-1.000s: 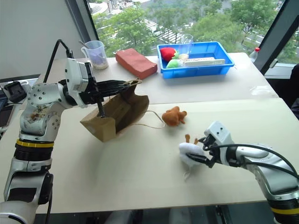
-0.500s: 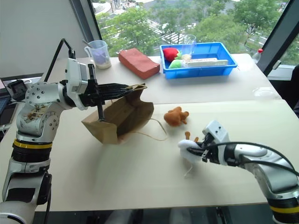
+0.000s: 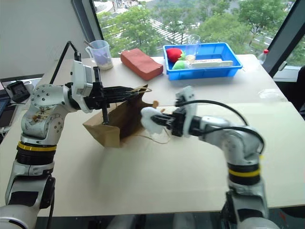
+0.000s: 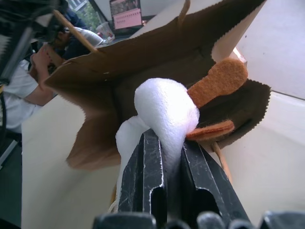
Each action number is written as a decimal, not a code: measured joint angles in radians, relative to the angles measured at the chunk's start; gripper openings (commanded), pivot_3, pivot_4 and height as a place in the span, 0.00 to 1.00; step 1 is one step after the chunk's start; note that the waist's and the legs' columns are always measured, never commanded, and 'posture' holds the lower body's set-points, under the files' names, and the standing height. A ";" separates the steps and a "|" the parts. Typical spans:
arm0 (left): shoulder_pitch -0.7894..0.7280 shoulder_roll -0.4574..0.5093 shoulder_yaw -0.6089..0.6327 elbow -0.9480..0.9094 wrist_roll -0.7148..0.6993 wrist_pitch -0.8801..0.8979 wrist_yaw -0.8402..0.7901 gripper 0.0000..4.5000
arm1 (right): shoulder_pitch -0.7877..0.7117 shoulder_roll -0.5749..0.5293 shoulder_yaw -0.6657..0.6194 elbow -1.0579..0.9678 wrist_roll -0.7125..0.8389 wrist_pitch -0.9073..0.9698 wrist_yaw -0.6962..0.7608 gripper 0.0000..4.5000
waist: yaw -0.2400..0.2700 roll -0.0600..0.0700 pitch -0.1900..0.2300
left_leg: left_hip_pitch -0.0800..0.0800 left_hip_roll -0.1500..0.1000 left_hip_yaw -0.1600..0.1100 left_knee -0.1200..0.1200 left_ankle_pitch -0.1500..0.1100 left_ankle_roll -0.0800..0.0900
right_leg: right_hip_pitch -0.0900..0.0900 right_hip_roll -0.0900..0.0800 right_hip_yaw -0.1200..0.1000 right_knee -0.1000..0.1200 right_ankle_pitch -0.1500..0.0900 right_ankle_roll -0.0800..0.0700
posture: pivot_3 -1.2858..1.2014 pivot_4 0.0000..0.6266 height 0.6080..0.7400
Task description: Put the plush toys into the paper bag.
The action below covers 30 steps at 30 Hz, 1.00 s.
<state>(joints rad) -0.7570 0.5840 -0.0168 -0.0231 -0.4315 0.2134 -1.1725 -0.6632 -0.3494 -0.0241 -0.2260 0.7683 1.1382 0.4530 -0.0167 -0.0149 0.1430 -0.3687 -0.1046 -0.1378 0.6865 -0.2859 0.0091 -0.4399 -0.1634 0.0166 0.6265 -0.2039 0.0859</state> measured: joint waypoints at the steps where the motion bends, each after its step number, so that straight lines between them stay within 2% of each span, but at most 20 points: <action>1: -0.005 -0.004 -0.002 0.001 0.000 -0.001 0.000 0.00 | -0.031 0.045 0.016 0.042 -0.030 -0.017 -0.033 0.00 | -0.002 0.000 0.000 | 0.000 0.000 0.000 0.000 0.000 0.000 | 0.000 0.000 0.000 0.000 0.000 0.000 | 0.52 0.24 1.00; 8: -0.020 -0.016 -0.006 0.003 0.001 -0.017 -0.002 0.00 | -0.105 0.246 0.133 0.212 -0.179 -0.105 -0.130 0.00 | -0.017 0.001 0.000 | 0.000 0.000 -0.002 -0.001 0.000 0.000 | -0.001 0.000 -0.001 0.001 0.000 0.000 | 0.52 0.24 1.00; 10: -0.020 -0.020 -0.007 0.003 0.001 -0.018 -0.002 0.00 | -0.102 0.272 0.177 0.245 -0.217 -0.136 -0.126 0.21 | -0.024 0.001 0.000 | 0.000 0.000 -0.002 -0.001 0.000 0.000 | -0.001 0.000 -0.001 0.001 0.000 0.000 | 0.52 0.24 1.00; 12: -0.020 -0.022 -0.009 0.003 0.001 -0.018 -0.002 0.00 | -0.096 0.284 0.200 0.251 -0.235 -0.151 -0.109 0.34 | -0.028 0.001 0.000 | 0.000 0.000 -0.002 -0.001 0.000 0.000 | -0.001 0.001 -0.001 0.001 0.000 0.000 | 0.52 0.24 1.00; 14: -0.020 -0.022 -0.009 0.003 0.001 -0.018 -0.002 0.00 | -0.093 0.276 0.202 0.250 -0.240 -0.165 -0.090 0.52 | -0.029 0.001 0.000 | 0.000 -0.001 -0.002 -0.001 0.000 0.000 | -0.001 0.001 -0.001 0.001 0.000 0.000 | 0.52 0.24 1.00; 20: -0.020 -0.020 -0.008 0.003 0.002 -0.019 -0.008 0.00 | -0.038 0.179 0.182 0.143 -0.228 -0.170 -0.001 0.97 | -0.029 0.001 0.000 | 0.000 -0.001 -0.003 -0.001 0.000 0.000 | -0.002 0.001 -0.002 0.001 0.001 0.000 | 0.52 0.24 1.00; 27: -0.019 -0.018 -0.008 0.001 0.001 -0.020 -0.013 0.00 | 0.030 0.011 0.086 -0.018 -0.174 -0.151 0.065 0.99 | -0.026 0.001 0.000 | 0.000 -0.001 -0.002 -0.002 0.000 0.000 | -0.001 0.001 -0.001 0.000 0.000 0.000 | 0.52 0.24 1.00; 30: -0.015 -0.007 -0.007 0.000 0.001 -0.020 -0.019 0.00 | 0.110 -0.128 0.060 -0.034 -0.218 -0.199 0.099 0.99 | -0.020 0.001 0.000 | 0.000 -0.001 -0.001 -0.002 0.000 0.000 | -0.001 0.001 -0.001 0.000 0.000 0.000 | 0.52 0.24 1.00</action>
<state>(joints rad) -0.7719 0.5766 -0.0237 -0.0232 -0.4308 0.1936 -1.1917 -0.5534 -0.4776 0.0359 -0.2601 0.5502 0.9395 0.5518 -0.0368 -0.0143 0.1427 -0.3686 -0.1059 -0.1388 0.6849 -0.2861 0.0094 -0.4405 -0.1626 0.0152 0.6261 -0.2035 0.0863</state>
